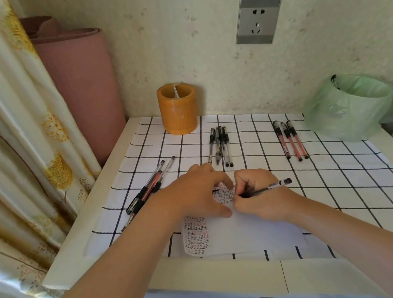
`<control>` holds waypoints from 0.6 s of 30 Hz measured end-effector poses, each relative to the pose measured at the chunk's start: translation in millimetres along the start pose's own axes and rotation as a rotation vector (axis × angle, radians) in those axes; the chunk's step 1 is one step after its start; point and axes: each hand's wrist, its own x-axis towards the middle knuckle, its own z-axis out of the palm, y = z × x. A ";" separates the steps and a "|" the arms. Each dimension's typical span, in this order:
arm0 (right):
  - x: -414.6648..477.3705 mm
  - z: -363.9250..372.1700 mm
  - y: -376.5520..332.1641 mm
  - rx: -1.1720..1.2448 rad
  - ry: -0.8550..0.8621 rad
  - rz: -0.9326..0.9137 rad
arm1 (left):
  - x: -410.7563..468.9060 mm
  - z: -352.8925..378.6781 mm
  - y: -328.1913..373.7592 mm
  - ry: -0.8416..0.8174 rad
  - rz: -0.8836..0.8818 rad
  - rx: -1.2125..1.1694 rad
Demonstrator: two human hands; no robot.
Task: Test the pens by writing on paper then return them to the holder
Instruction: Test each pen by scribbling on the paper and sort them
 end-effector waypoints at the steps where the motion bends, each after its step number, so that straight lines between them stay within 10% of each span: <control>1: 0.3 -0.1 -0.2 -0.006 0.001 0.001 | -0.1 0.0 0.2 0.001 0.001 0.000; 18: -1.6 -1.1 -5.7 0.028 -0.028 0.027 | 1.7 1.2 -1.3 0.003 -0.001 0.003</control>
